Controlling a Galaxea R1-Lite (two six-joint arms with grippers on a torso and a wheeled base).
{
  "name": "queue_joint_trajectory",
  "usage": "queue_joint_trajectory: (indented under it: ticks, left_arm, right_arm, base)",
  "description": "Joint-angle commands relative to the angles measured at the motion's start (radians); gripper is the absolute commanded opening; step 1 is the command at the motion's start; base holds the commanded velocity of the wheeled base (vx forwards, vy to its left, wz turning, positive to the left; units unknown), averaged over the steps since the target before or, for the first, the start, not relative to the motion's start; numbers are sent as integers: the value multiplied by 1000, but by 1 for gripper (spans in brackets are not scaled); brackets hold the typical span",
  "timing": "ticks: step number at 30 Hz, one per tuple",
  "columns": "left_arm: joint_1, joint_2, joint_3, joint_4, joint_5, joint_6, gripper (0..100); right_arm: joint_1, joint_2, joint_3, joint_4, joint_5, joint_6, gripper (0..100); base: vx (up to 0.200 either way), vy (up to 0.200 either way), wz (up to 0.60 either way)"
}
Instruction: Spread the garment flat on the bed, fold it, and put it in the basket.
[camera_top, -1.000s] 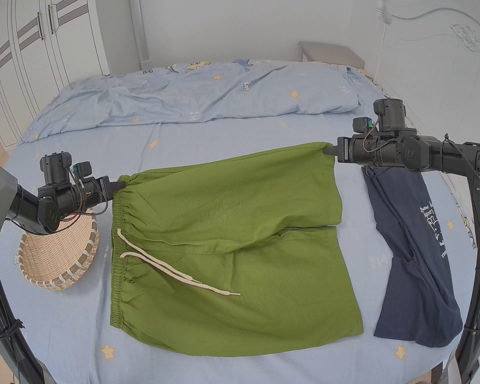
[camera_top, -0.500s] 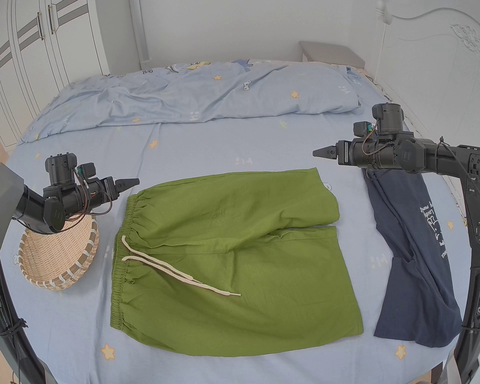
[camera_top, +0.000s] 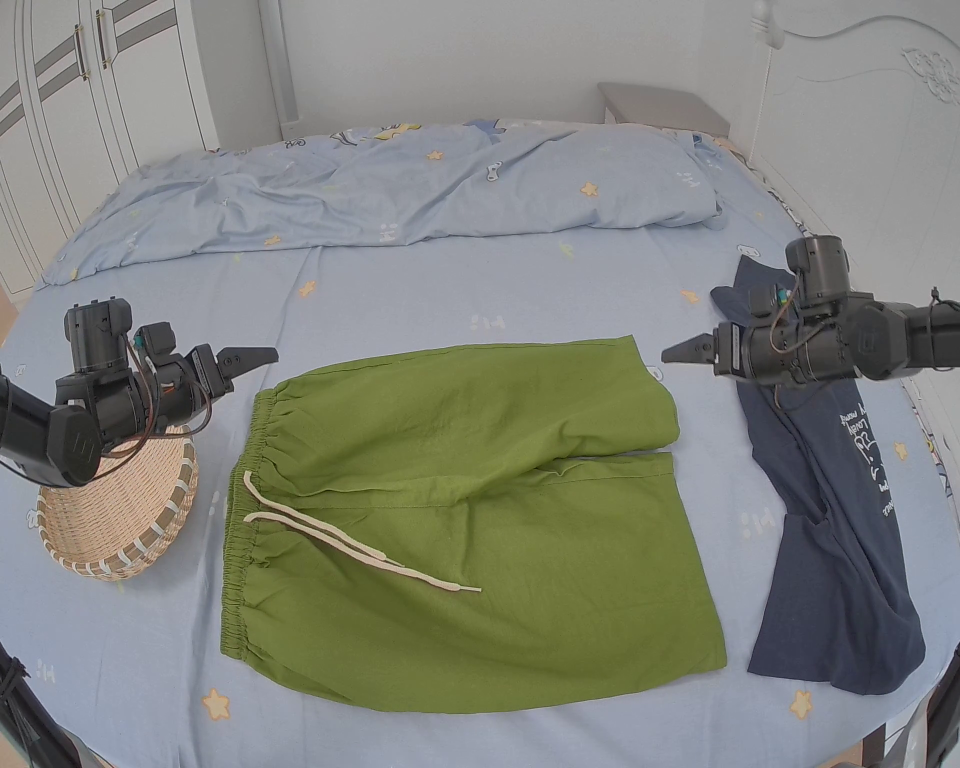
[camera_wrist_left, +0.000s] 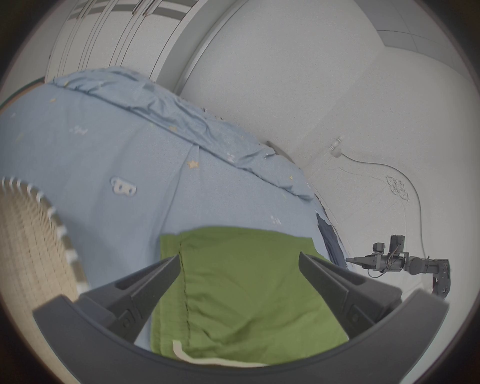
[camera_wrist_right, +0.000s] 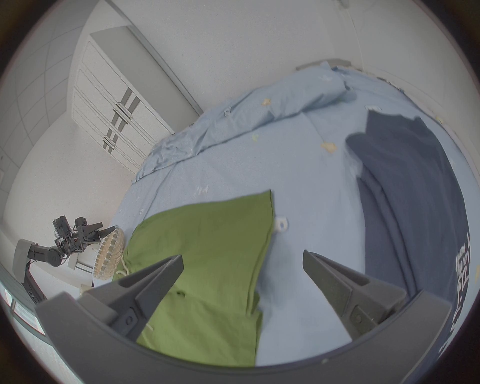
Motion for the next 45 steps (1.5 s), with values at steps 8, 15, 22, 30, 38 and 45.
queue_joint_trajectory:
  ticks: [8,15,22,30,38,45]
  left_arm:
    - [20,-365,715,-6,-145,-81,100]
    - [32,-358,832,-62,-182,-23,100]
    - [118,-282,909,-65,-185,259,100]
    - [179,-168,909,-71,-203,348,100]
    - [166,-42,901,-114,-233,382,100]
    - [166,28,889,-209,-280,373,100]
  right_arm:
    - [5,-378,857,-358,17,48,100]
    - [20,-421,903,-374,17,48,100]
    - [19,-432,917,-375,17,48,100]
    - [20,-426,922,-375,17,47,100]
    - [20,-422,922,-375,17,47,100]
    - [20,-421,922,-377,16,47,100]
  base:
    - [0,0,0]
    - [0,0,0]
    - [0,0,0]
    - [0,0,0]
    - [0,0,0]
    - [0,0,0]
